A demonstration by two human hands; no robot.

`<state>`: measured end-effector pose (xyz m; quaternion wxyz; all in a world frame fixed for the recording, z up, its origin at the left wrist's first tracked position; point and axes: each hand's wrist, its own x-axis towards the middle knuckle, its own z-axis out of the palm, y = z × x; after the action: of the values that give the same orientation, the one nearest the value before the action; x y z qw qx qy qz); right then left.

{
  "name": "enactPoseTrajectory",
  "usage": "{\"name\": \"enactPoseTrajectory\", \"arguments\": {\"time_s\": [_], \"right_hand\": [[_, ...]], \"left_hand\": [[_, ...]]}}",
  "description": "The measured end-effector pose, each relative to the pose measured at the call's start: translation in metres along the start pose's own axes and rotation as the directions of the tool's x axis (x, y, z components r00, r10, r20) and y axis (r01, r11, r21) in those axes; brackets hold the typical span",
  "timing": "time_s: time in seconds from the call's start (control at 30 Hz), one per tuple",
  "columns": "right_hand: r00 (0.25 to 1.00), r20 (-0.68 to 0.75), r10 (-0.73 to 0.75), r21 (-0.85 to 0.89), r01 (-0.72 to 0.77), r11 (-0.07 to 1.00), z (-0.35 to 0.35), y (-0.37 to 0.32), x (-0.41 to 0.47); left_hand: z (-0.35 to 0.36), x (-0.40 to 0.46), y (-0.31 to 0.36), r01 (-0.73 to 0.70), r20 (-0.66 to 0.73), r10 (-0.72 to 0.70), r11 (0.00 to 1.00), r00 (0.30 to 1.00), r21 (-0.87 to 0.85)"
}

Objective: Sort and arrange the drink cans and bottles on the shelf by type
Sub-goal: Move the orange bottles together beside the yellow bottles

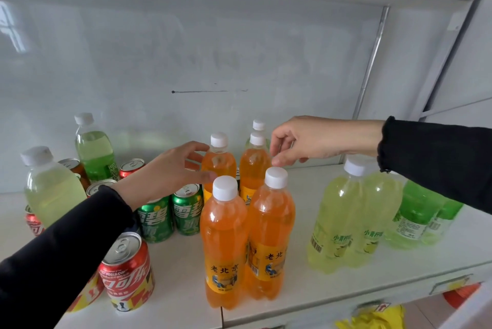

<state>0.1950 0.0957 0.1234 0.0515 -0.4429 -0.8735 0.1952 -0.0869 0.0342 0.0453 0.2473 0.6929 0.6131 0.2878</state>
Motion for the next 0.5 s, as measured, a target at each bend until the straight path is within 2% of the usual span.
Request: {"name": "enactPoseTrajectory", "arguments": {"time_s": [0.33, 0.4, 0.5], "right_hand": [[0.986, 0.145, -0.085, 0.006, 0.085, 0.996, 0.018, -0.042, 0.019], [0.973, 0.226, -0.053, -0.034, 0.062, 0.997, 0.022, -0.05, 0.024], [0.932, 0.35, 0.092, -0.157, -0.038, 0.987, 0.029, -0.063, 0.034]], "left_hand": [[-0.006, -0.016, -0.007, 0.048, -0.031, -0.046, 0.998, 0.998, 0.048], [-0.009, -0.018, -0.009, 0.046, -0.038, -0.043, 0.997, 0.998, 0.059], [-0.017, -0.02, -0.012, 0.037, -0.028, -0.034, 0.994, 0.999, 0.103]]}}
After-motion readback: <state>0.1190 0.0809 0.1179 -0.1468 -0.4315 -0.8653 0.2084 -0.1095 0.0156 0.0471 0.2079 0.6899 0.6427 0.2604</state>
